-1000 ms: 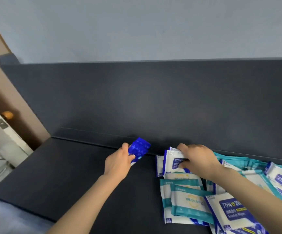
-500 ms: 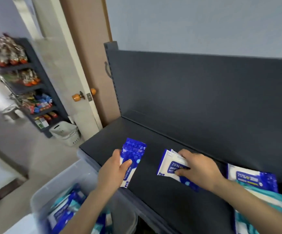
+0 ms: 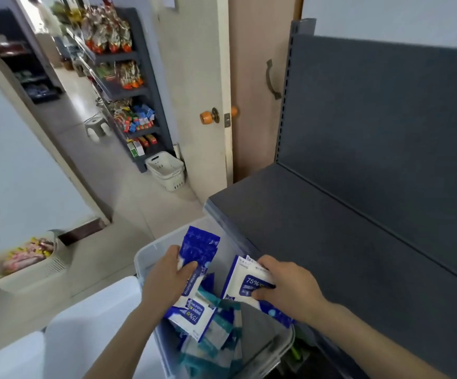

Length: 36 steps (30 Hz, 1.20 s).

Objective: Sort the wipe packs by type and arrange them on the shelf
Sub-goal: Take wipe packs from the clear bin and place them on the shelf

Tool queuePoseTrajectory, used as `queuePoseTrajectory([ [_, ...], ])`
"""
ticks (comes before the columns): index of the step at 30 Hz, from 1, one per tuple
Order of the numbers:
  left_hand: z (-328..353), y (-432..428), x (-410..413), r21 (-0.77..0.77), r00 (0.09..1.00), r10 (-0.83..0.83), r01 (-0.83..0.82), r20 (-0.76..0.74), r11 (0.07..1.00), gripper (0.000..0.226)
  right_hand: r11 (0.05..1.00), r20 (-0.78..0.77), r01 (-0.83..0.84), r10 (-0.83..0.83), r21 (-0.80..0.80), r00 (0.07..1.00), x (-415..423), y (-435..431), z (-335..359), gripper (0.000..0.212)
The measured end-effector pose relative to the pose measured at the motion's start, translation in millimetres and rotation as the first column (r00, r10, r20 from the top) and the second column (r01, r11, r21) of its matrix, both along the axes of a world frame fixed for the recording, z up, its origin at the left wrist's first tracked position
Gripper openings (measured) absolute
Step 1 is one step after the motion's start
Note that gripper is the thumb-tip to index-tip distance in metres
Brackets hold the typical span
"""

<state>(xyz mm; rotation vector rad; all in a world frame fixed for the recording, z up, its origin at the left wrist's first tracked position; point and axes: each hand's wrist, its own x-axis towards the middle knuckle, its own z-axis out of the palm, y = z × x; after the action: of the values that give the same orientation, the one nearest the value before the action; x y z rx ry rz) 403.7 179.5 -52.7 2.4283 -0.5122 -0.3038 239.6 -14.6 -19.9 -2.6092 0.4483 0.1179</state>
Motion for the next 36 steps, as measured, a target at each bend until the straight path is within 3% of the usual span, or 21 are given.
queuePoseTrajectory([
  [4,-23,20,10,0.077,0.996,0.007,0.000,-0.087,0.997,0.019,0.999,-0.108,-0.002,0.007,0.050,0.994,20,26,-39,0.035],
  [12,-71,30,20,0.199,0.968,0.005,0.046,-0.250,0.979,0.026,0.979,-0.287,0.185,-0.152,0.090,0.946,48,52,-108,0.024],
  [15,-87,26,19,0.207,0.951,-0.016,0.083,-0.307,0.975,0.036,0.966,-0.360,0.227,-0.170,0.122,0.917,53,57,-129,0.030],
  [19,-104,21,12,0.232,0.930,-0.066,0.158,-0.361,0.960,0.035,0.959,-0.469,0.227,-0.124,0.171,0.874,51,60,-153,0.029],
  [22,-111,20,6,0.287,0.939,-0.124,0.222,-0.322,0.932,0.029,0.969,-0.518,0.175,-0.060,0.175,0.853,48,62,-159,0.031],
  [29,-106,18,1,0.481,0.940,-0.244,0.333,-0.238,0.811,0.046,0.964,-0.460,0.178,-0.068,0.199,0.885,34,63,-163,0.048],
  [32,-93,15,1,0.430,0.954,-0.272,0.301,-0.128,0.852,0.045,0.974,-0.358,0.158,-0.092,0.160,0.929,30,63,-148,0.052],
  [36,-65,3,1,0.325,0.934,-0.355,0.348,-0.038,0.879,0.040,0.976,-0.135,0.191,-0.177,0.100,0.975,14,61,-112,0.035],
])
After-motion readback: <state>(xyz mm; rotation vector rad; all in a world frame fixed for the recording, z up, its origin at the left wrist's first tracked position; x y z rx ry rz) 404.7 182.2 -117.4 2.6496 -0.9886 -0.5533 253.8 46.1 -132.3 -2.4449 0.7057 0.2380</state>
